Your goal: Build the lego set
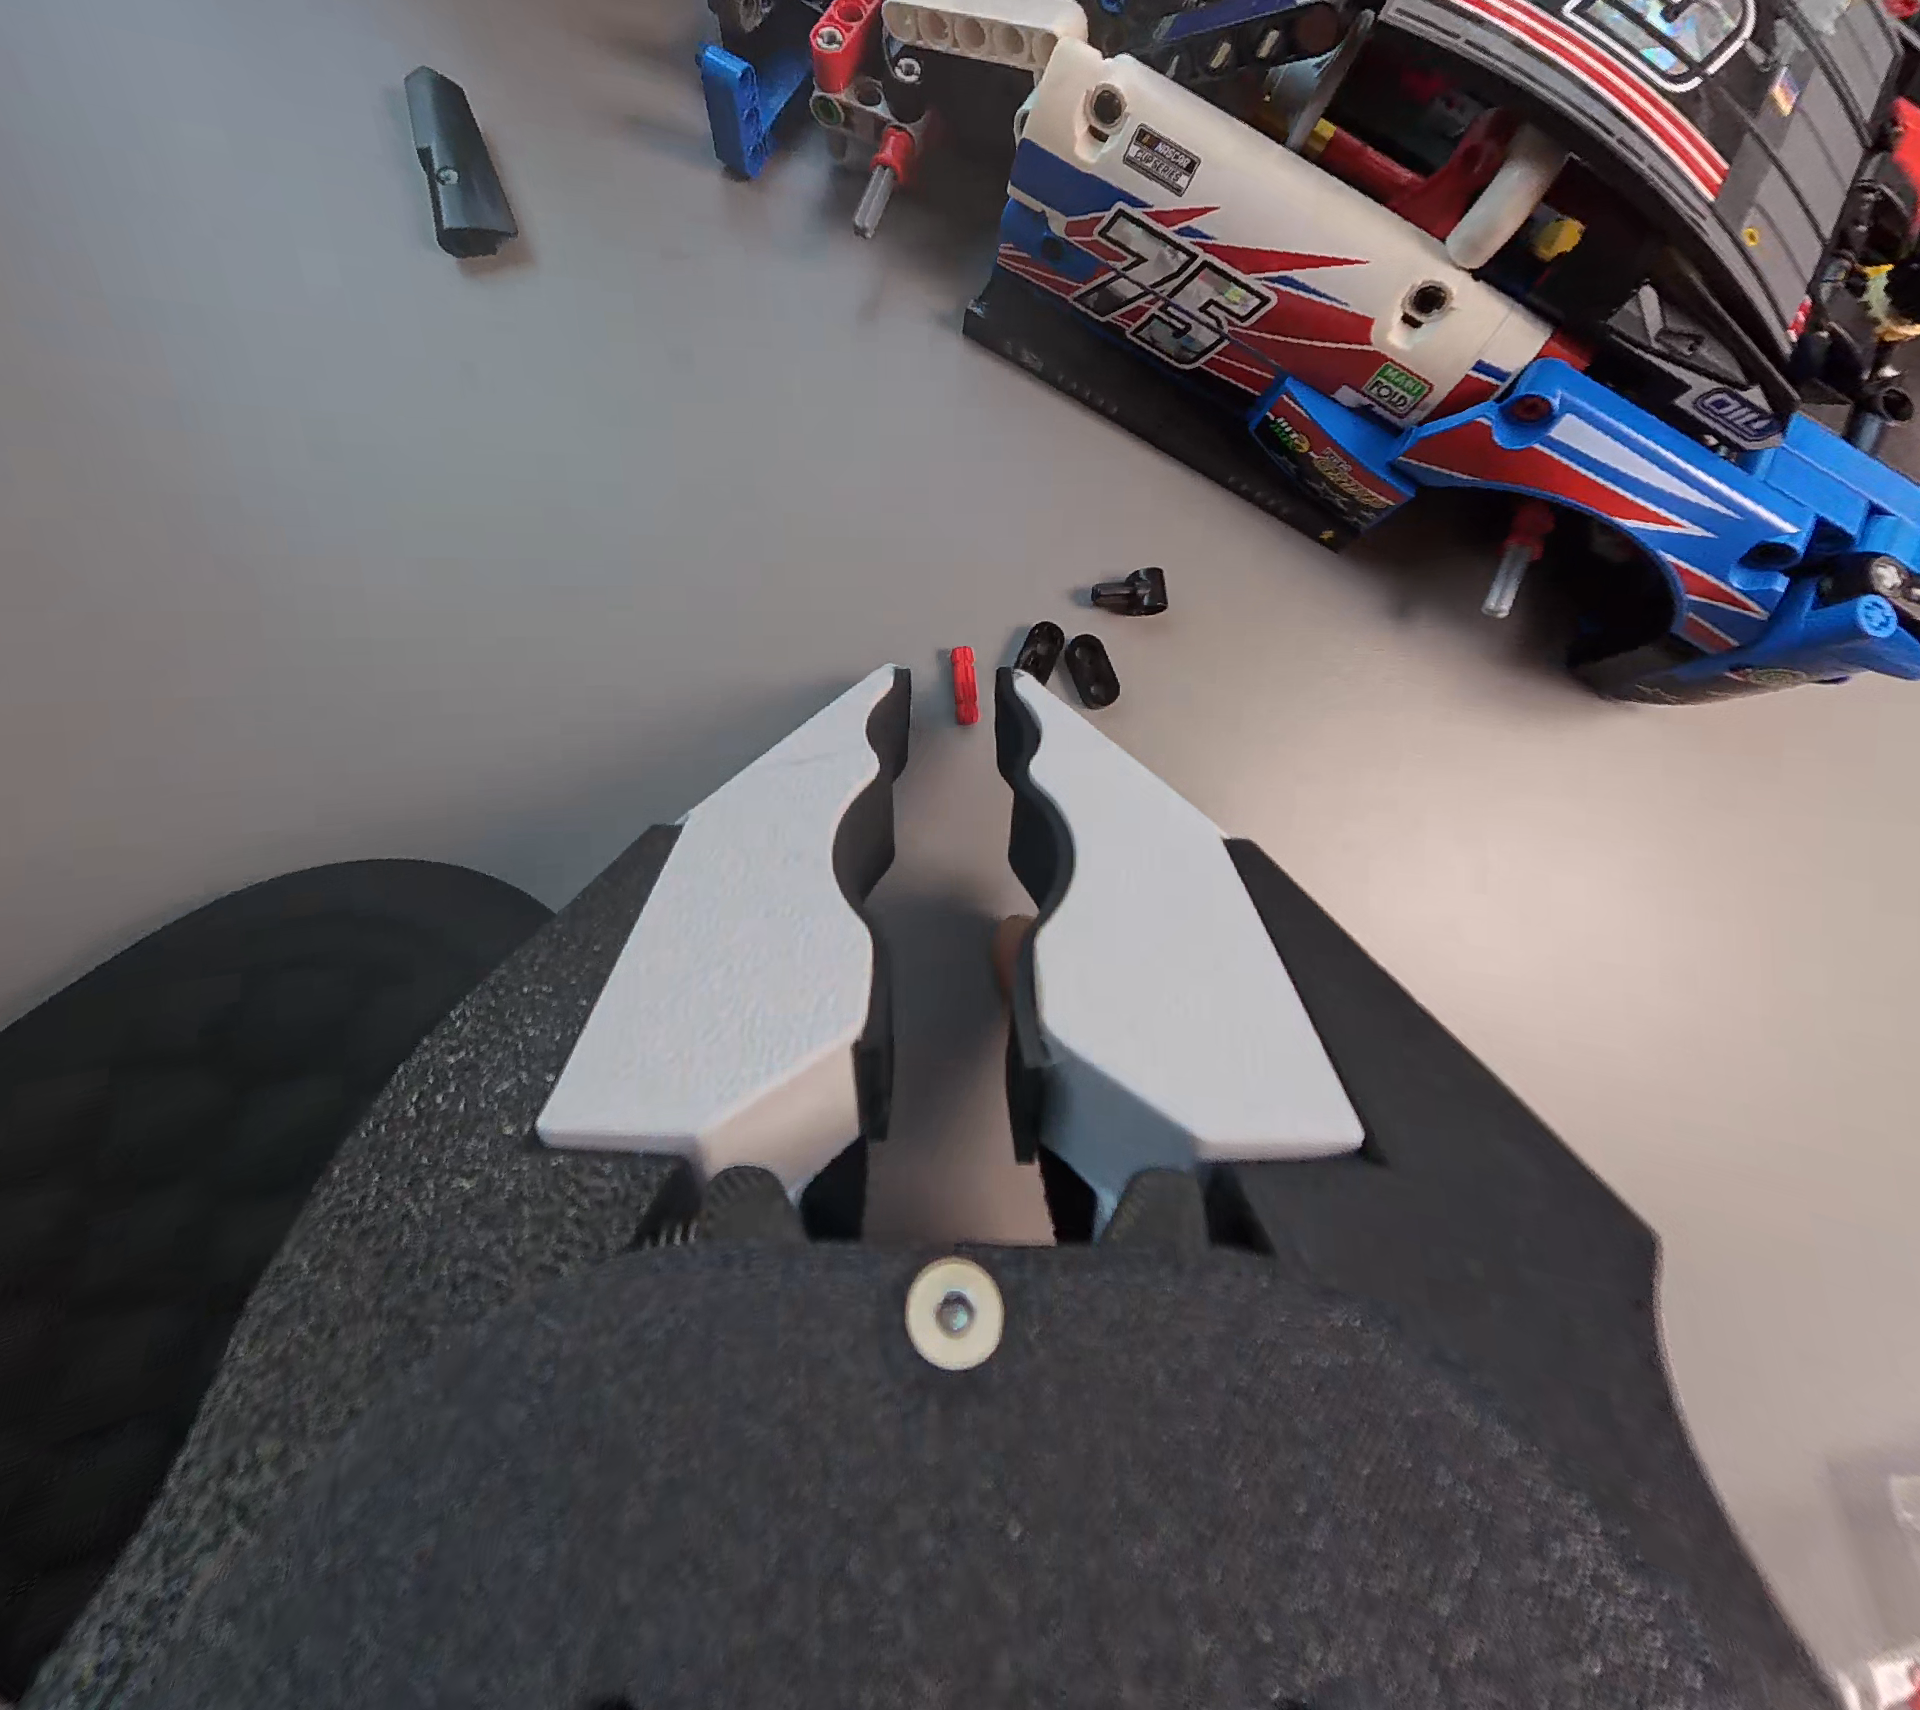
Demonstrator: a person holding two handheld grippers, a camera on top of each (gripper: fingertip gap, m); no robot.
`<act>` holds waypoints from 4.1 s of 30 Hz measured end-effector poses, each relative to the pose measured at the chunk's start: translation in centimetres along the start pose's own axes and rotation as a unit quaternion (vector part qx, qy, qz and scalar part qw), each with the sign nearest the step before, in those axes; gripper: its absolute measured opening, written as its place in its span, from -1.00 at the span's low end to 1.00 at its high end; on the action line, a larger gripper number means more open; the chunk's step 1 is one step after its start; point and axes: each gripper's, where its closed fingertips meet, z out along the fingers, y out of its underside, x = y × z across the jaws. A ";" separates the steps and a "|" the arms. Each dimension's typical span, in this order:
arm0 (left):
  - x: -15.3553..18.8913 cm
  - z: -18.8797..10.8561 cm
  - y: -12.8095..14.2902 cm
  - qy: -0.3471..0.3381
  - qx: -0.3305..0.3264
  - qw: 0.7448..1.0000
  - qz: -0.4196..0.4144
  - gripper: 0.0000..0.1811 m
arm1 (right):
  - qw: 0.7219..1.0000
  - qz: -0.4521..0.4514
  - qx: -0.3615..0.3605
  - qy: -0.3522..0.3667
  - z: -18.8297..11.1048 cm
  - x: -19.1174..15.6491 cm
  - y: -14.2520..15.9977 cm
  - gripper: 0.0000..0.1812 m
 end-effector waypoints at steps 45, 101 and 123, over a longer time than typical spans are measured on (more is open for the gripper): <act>-25.9 -9.7 -0.4 -0.447 0.066 0.881 -0.138 -0.67 | 0.940 0.036 0.329 0.084 -1.7 1.3 -11.3 -0.84; 0.4 -11.2 -14.3 0.047 0.302 0.951 0.056 -1.00 | 0.906 -0.069 0.379 0.177 -5.2 -0.9 -18.6 -0.45; 1.6 -8.4 -9.5 0.182 0.280 0.939 -0.081 -0.51 | 0.856 0.021 0.488 -0.168 -5.6 -6.6 -18.3 -1.00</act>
